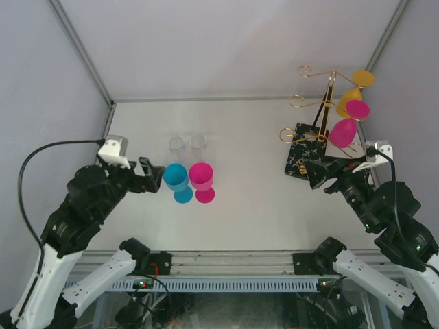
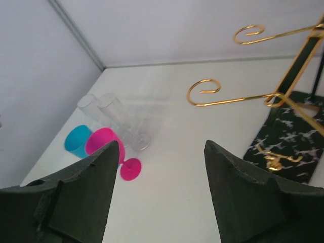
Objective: Take the wine glass off the wine glass rack
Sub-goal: Pick up the wine glass from the wine rack.
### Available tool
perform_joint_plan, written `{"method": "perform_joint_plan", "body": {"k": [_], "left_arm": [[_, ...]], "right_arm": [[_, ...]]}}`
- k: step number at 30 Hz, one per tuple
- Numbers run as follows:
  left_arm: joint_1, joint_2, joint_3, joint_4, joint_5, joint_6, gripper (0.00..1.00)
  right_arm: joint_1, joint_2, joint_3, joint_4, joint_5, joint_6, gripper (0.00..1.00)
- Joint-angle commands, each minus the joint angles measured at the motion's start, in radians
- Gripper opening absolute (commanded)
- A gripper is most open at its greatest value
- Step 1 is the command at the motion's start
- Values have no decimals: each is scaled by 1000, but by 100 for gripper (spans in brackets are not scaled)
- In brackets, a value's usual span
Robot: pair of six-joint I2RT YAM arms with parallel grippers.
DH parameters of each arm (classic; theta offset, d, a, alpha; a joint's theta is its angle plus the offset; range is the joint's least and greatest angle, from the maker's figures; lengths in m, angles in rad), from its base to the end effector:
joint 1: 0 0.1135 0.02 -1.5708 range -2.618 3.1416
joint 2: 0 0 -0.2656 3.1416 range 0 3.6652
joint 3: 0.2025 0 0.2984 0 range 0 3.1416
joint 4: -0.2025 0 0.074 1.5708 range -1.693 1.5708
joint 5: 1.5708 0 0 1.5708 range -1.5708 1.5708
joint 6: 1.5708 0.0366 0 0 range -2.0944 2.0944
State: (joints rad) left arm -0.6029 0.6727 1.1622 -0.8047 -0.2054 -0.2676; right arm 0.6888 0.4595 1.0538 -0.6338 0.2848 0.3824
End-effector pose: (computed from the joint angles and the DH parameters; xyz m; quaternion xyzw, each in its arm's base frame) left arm 0.1249 -0.0769 0.4353 0.0750 0.8038 -0.1711 0.5648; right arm 0.0834 0.0553 0.4404 -0.0117 0.7203 0.2621 0.6421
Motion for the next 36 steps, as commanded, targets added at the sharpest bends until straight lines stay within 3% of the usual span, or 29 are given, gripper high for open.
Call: {"method": "perform_joint_plan", "body": {"k": [1, 4, 8, 13, 18, 22, 25, 32, 36], "left_arm": [[105, -75, -11, -15, -2, 55, 100], [201, -77, 7, -80, -39, 33, 100], [305, -197, -71, 13, -41, -54, 100], [309, -225, -81, -25, -142, -156, 100], [309, -288, -74, -91, -190, -205, 100], [308, -356, -73, -84, -183, -216, 100], [310, -378, -73, -72, -163, -219, 100], [308, -357, -72, -106, -75, -232, 100], [309, -350, -77, -129, -45, -221, 100]], "right_arm": [[-3, 74, 110, -41, 137, -153, 69], [-4, 109, 161, -55, 170, -242, 70], [-6, 150, 222, -74, 292, -306, 75], [-52, 210, 294, -126, 381, -329, 82], [-239, 273, 361, -188, 285, -313, 84], [-554, 354, 465, -260, 1, -266, 85], [-897, 446, 557, -318, -392, -193, 85], [-1280, 608, 572, -273, -830, 23, 83], [-1433, 649, 548, -157, -969, 147, 78]]}}
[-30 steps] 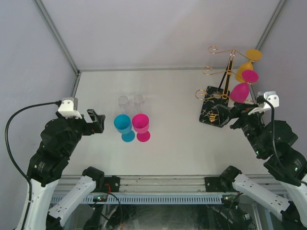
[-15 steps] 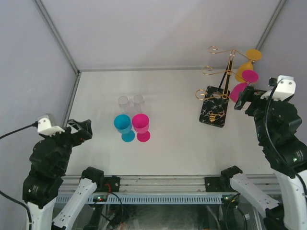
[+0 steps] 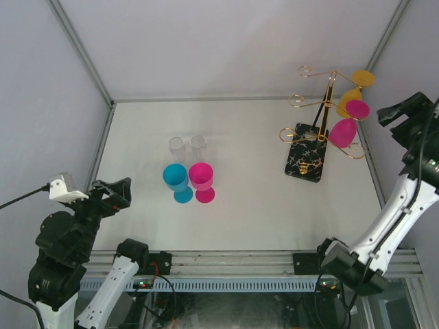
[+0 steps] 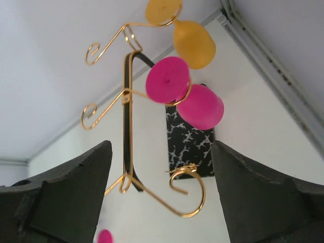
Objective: Take the wine glass off the wine glass rack
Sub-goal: Pick up the wine glass from the wine rack.
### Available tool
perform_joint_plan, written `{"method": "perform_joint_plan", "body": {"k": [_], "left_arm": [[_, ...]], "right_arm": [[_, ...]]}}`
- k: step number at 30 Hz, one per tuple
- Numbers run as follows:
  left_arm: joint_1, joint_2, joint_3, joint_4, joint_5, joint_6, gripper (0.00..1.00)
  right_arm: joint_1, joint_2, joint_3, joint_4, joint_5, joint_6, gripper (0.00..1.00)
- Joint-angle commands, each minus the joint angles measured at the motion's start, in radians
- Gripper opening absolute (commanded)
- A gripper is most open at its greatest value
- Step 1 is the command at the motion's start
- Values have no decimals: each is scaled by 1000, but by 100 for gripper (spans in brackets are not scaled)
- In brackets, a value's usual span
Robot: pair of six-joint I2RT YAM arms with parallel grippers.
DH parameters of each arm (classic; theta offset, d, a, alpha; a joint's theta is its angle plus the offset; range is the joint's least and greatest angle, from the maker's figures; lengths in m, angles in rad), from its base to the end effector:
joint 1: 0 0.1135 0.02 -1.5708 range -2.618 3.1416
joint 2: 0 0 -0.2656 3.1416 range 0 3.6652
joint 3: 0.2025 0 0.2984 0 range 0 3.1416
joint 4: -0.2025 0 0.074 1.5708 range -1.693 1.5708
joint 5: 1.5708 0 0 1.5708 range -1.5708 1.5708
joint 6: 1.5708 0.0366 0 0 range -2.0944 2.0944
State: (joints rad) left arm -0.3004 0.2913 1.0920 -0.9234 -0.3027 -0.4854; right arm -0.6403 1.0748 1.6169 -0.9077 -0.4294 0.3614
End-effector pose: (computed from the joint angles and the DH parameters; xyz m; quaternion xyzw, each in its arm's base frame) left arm 0.0358 0.0003 0.4281 -0.1678 0.7282 -0.1464 0.6482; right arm 0.1801 -0.1152 0.5110 0.2806 0.7641 0.0968 0.5728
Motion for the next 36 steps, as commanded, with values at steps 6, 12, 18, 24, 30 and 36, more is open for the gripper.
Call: {"method": "perform_joint_plan", "body": {"k": [6, 12, 18, 24, 30, 36], "left_arm": [[7, 42, -34, 8, 75, -3, 100], [7, 66, -47, 26, 86, 27, 100], [6, 64, -80, 61, 86, 30, 100], [6, 74, -102, 79, 67, 47, 100], [7, 92, -115, 87, 63, 50, 100], [6, 83, -134, 92, 75, 41, 100]], "right_arm": [[-39, 57, -36, 150, -174, 140, 75], [19, 114, -46, 154, -52, 100, 74], [77, 191, -37, 201, 15, 103, 72], [91, 263, -37, 267, 106, 125, 65], [126, 342, -13, 299, 84, 141, 58], [151, 410, 5, 292, 143, 97, 53]]}}
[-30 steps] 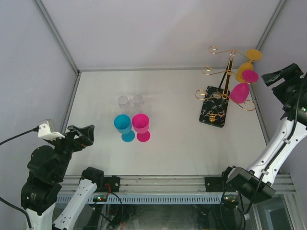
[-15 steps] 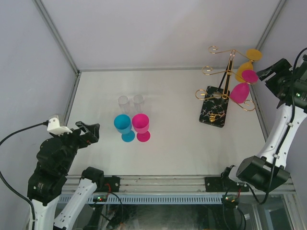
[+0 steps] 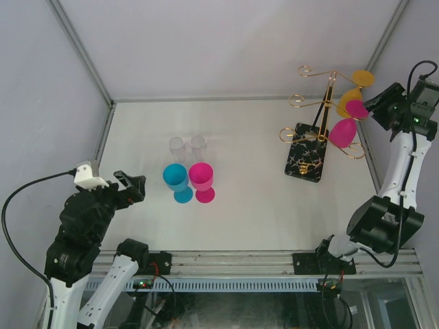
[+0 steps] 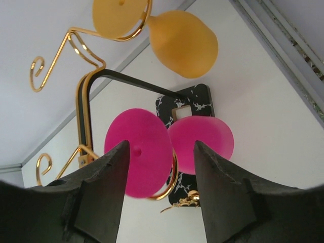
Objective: Take the wine glass off the wine glass rack
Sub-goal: Pick up the wine glass from the wine rack.
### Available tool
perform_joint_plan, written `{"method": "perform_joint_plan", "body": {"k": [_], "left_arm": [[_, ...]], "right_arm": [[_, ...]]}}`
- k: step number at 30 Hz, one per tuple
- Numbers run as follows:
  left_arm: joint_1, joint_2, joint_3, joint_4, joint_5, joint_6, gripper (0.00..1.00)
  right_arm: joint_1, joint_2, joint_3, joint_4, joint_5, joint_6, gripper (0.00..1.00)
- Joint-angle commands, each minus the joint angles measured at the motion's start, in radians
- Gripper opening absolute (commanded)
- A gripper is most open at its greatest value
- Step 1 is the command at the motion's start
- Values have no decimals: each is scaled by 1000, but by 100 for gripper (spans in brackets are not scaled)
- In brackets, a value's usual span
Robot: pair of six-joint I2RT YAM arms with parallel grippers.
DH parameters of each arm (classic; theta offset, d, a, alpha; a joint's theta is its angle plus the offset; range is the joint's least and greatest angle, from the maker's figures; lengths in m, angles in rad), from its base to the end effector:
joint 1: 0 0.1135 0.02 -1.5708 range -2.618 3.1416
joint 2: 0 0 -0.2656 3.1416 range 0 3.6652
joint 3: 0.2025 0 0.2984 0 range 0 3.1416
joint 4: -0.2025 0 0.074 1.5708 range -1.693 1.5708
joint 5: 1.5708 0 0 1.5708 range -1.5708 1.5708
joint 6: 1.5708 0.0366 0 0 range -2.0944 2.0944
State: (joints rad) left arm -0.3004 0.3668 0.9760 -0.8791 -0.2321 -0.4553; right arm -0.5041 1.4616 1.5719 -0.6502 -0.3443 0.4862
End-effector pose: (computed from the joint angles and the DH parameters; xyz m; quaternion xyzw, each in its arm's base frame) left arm 0.0819 -0.0165 0.3960 -0.1311 0.7827 -0.1362 0.5930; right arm 0.3282 -0.1669 0.4136 0.3330 0.7944 0.1447 0.4870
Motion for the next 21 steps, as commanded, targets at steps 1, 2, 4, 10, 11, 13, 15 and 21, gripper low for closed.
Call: {"method": "perform_joint_plan", "body": {"k": [1, 2, 4, 10, 11, 13, 15, 21], "left_arm": [[6, 5, -20, 48, 5, 10, 100], [6, 3, -22, 48, 7, 9, 100], [6, 1, -22, 48, 8, 9, 100], [6, 9, -8, 45, 14, 11, 100], [6, 9, -7, 45, 15, 11, 100], [6, 8, -6, 45, 17, 6, 100], [6, 5, -7, 43, 18, 3, 100], [6, -3, -13, 36, 18, -2, 100]], "right_arm": [[15, 32, 61, 22, 65, -40, 53], [16, 38, 73, 12, 72, -55, 53], [18, 43, 80, 4, 86, -71, 53], [23, 40, 60, 0, 63, -75, 52], [26, 42, 54, -4, 62, -76, 53], [27, 40, 35, 6, 31, -69, 54], [21, 39, 18, 21, -10, -54, 53], [19, 33, -5, 45, -2, -30, 40]]}}
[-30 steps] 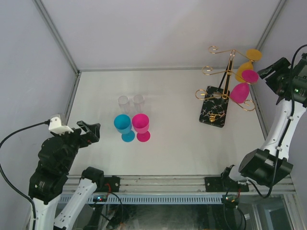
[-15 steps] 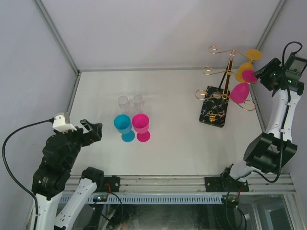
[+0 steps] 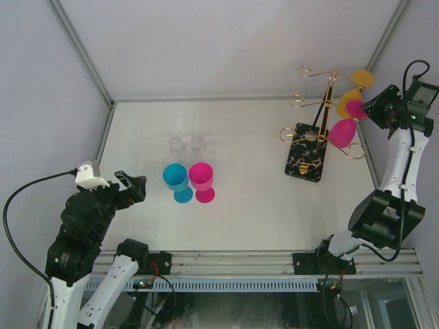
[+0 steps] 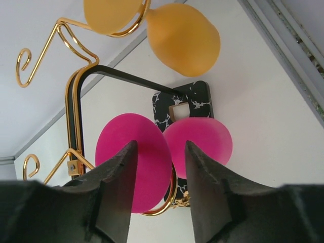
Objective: Take the wine glass off the wine glass rack
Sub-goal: Pick up the wine glass from the wine rack.
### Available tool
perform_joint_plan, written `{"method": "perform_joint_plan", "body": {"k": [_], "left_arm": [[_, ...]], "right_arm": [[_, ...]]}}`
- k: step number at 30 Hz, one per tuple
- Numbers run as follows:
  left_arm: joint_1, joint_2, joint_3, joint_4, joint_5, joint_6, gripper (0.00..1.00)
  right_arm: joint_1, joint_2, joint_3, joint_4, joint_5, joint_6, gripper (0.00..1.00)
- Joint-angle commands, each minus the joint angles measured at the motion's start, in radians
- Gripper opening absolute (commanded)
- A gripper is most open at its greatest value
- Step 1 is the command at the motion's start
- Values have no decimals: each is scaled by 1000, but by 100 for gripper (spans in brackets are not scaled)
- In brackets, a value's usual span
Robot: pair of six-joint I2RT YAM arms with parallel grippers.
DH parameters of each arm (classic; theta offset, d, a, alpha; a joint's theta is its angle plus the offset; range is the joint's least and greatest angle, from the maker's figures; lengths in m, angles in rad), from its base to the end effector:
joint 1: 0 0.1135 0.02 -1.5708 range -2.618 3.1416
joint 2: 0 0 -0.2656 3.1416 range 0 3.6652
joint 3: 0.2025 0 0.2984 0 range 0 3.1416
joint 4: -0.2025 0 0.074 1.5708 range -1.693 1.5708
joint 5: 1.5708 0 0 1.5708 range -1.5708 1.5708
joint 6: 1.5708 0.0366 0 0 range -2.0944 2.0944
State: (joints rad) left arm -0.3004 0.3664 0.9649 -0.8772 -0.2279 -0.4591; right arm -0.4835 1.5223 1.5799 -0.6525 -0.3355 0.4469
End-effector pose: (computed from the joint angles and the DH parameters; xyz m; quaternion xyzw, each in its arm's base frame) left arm 0.0838 -0.0173 0.3928 -0.1311 0.7854 -0.1374 0.5892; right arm 0.3468 -0.1685 0.3947 0.3207 0.8135 0.1390 0.4649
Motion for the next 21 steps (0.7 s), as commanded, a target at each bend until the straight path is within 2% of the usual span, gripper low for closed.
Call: {"method": "perform_joint_plan", "body": {"k": [1, 21], "left_arm": [[7, -1, -2, 34, 14, 2, 100], [6, 12, -3, 37, 25, -3, 100]], "right_arm": [[-1, -33, -16, 48, 0, 9, 38], [17, -104, -56, 59, 98, -8, 19]]}}
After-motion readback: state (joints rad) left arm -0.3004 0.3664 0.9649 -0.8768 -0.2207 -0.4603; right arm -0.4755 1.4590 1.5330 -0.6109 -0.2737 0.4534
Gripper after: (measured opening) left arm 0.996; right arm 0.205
